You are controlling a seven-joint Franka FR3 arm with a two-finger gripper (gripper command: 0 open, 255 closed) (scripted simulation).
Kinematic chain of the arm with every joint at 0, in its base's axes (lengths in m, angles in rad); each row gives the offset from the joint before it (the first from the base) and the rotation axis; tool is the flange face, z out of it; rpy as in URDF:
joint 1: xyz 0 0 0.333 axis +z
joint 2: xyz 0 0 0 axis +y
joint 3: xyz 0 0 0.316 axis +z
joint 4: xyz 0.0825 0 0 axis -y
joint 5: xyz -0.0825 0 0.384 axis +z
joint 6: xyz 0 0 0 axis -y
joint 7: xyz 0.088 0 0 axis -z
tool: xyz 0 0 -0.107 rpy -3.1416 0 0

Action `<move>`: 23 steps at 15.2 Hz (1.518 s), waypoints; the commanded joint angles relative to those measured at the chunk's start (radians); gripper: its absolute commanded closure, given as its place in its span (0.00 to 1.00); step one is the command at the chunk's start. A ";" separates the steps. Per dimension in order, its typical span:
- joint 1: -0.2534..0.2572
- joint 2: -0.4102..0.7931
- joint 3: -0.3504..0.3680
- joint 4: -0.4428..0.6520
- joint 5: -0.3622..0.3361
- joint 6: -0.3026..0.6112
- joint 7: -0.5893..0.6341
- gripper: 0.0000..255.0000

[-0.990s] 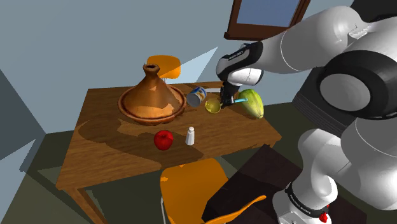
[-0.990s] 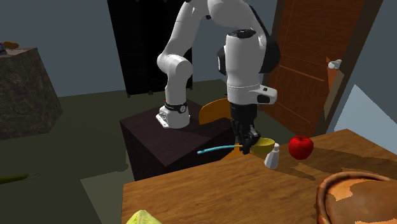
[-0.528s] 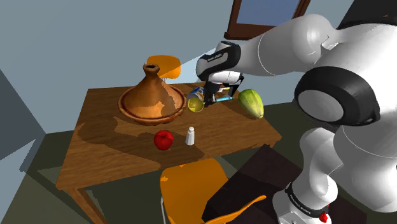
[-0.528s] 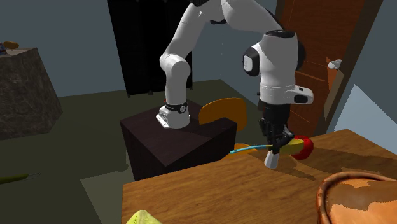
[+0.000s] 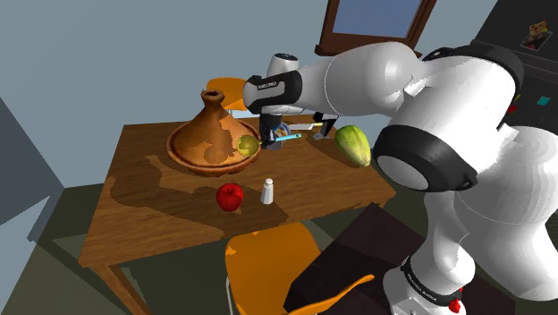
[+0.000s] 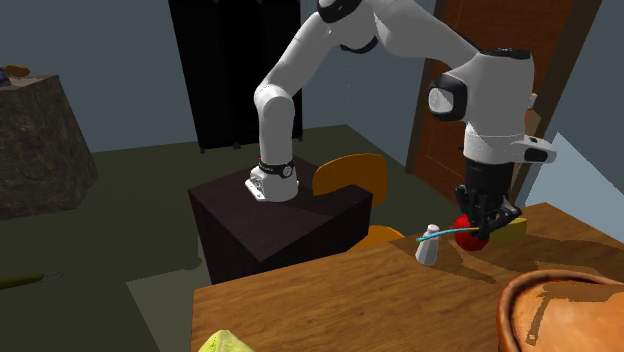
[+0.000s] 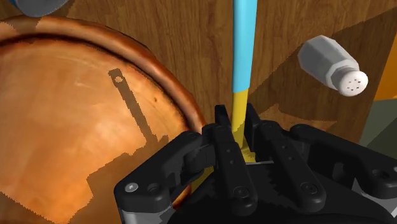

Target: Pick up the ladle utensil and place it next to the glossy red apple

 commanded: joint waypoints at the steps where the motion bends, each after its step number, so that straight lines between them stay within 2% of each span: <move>1: -0.018 0.020 0.023 0.025 0.011 -0.004 0.010 1.00; 23: -0.156 0.172 0.235 0.015 0.203 0.160 -0.102 1.00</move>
